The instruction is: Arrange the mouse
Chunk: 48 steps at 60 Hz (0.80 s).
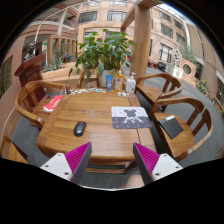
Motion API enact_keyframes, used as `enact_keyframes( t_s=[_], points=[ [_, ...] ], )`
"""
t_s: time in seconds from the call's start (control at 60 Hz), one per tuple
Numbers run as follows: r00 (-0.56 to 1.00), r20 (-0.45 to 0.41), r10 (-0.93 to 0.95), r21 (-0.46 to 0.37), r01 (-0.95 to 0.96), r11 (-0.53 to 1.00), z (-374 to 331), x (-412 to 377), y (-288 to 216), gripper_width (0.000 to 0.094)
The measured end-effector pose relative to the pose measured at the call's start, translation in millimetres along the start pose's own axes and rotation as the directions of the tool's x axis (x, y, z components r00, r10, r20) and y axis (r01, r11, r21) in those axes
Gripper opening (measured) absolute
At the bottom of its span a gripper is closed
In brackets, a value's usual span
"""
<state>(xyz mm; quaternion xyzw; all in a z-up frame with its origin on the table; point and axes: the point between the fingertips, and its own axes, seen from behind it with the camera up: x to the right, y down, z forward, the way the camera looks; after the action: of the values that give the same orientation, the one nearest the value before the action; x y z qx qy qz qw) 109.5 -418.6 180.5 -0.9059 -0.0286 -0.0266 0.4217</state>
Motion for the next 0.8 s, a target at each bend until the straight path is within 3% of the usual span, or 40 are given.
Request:
enact_keyframes(
  t_s=[0.35, 0.45, 0.583, 0.8],
  points=[
    [0.999, -0.032, 0.009, -0.089, -0.012, 0.996, 42.6, 1.4, 65.6, 0.0854],
    [0.999, 0.007, 0.037, -0.115, -0.036, 0.993, 61.2, -29.8, 90.6, 0.0853],
    [0.995, 0.086, 0.053, -0.093, -0.045, 0.995, 90.3, -86.0, 95.8, 0.0854],
    [0.989, 0.138, 0.06, -0.009, -0.059, 0.998, 158.7, -161.5, 57.8, 0.0857]
  ],
)
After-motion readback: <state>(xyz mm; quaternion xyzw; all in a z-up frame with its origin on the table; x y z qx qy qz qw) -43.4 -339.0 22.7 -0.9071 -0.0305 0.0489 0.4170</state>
